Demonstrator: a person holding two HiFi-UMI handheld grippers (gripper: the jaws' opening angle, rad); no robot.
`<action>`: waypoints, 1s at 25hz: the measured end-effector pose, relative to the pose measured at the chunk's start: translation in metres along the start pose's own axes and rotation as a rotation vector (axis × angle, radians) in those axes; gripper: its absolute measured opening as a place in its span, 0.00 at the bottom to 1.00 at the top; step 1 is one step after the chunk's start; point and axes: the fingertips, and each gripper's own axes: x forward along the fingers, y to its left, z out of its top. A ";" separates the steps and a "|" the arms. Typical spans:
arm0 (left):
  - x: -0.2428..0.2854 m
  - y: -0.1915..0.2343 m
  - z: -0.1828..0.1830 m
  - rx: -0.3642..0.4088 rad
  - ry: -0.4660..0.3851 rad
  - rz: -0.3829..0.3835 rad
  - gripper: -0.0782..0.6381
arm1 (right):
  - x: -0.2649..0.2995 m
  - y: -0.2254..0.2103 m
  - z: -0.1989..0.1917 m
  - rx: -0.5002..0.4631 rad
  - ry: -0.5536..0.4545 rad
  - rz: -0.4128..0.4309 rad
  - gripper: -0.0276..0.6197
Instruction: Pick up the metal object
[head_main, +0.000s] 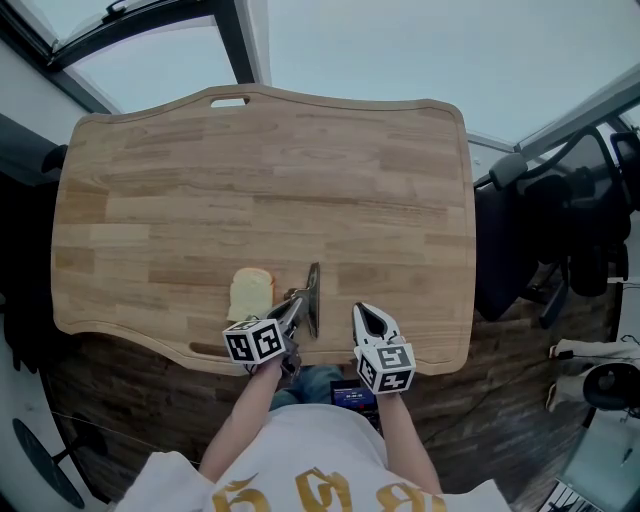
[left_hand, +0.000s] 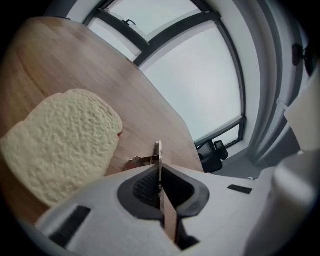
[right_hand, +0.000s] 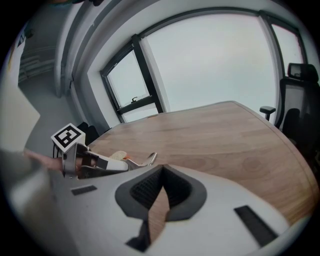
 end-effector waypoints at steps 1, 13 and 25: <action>0.000 0.000 0.000 0.007 0.002 0.003 0.14 | -0.001 -0.001 0.000 0.001 0.000 -0.002 0.06; -0.004 0.003 0.005 -0.033 -0.010 0.004 0.14 | -0.005 0.001 0.006 0.001 -0.020 -0.012 0.06; -0.014 -0.018 0.024 0.000 -0.051 -0.045 0.14 | -0.015 0.007 0.023 -0.013 -0.062 -0.020 0.06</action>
